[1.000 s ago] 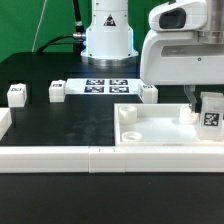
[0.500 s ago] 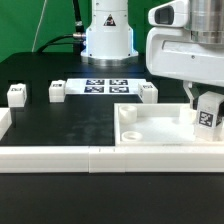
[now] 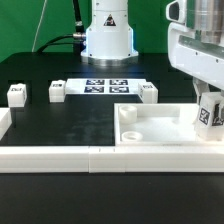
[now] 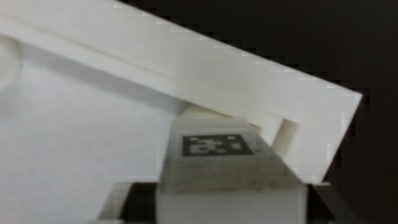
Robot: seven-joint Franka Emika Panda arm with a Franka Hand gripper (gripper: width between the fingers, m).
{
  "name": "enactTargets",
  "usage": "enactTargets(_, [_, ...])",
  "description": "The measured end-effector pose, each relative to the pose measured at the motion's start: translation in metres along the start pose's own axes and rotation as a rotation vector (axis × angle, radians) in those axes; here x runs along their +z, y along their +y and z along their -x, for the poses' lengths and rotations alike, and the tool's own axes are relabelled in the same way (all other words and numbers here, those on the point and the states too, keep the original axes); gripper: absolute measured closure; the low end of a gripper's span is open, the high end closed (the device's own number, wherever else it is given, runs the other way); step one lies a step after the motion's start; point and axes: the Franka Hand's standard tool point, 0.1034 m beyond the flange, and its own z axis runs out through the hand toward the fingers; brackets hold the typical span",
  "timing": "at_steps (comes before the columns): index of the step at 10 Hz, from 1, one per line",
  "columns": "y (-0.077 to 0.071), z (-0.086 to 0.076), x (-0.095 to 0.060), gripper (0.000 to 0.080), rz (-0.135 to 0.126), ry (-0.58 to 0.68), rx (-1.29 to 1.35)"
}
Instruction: Assemble one leg
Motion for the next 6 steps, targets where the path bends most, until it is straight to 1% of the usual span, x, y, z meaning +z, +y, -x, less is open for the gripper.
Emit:
enactTargets(1, [-0.0006,0.0007,0.0006,0.0509,-0.011,-0.006,0.121])
enactTargets(3, [-0.0014,-0.0006,0.0004,0.0509,-0.017,-0.013,0.292])
enactTargets(4, [-0.0015,-0.0011,0.0003,0.0509,-0.017,-0.015,0.338])
enactTargets(5, [-0.0014,-0.0006,0.0006,0.0448,-0.017,-0.015,0.315])
enactTargets(6, [-0.0015,0.0000,0.0006,0.0312,-0.017,-0.016,0.310])
